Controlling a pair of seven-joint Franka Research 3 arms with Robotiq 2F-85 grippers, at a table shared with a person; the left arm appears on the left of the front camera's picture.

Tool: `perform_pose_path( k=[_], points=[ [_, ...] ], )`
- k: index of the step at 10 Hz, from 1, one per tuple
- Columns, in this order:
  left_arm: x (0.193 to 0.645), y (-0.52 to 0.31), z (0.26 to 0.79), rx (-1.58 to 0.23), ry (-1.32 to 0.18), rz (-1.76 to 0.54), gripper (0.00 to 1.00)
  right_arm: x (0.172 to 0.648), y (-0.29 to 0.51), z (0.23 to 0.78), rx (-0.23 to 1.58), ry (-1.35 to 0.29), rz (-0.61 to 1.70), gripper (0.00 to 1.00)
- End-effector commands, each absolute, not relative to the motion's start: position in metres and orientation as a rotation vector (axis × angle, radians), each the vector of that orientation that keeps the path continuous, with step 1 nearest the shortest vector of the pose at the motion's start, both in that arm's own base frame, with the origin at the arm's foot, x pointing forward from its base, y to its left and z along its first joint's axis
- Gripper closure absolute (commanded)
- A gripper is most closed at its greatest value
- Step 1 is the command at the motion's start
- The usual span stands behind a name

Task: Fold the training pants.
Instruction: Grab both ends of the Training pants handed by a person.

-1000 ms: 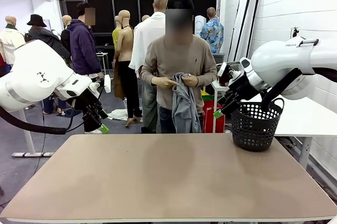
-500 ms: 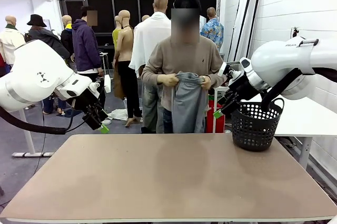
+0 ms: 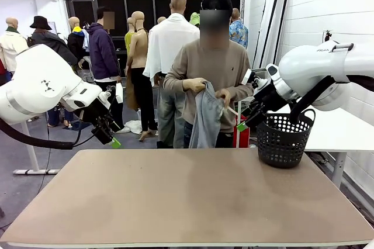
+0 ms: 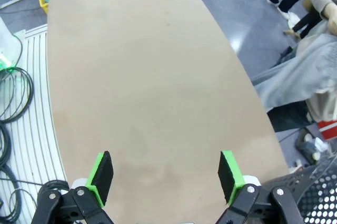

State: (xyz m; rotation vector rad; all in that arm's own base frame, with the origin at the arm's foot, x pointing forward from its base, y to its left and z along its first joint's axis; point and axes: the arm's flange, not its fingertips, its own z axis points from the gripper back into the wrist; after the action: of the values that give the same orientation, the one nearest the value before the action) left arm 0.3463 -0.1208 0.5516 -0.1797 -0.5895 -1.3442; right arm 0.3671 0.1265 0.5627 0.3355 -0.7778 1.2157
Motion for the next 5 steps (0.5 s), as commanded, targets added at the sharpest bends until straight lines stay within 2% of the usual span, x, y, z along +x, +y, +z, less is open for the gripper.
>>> perform_pose_path(
  k=[1, 5],
  points=[
    [0.3476, -0.1186, 0.5534, -0.204, -0.590, -1.348, 0.00, 0.3680, 0.1270, 0.5615, 0.370, -0.791, 1.213, 0.00],
    [0.3476, -0.1186, 0.5534, -0.204, -0.590, -1.348, 0.00, 0.3680, 0.1270, 0.5615, 0.370, -0.791, 1.213, 0.00]
  ],
)
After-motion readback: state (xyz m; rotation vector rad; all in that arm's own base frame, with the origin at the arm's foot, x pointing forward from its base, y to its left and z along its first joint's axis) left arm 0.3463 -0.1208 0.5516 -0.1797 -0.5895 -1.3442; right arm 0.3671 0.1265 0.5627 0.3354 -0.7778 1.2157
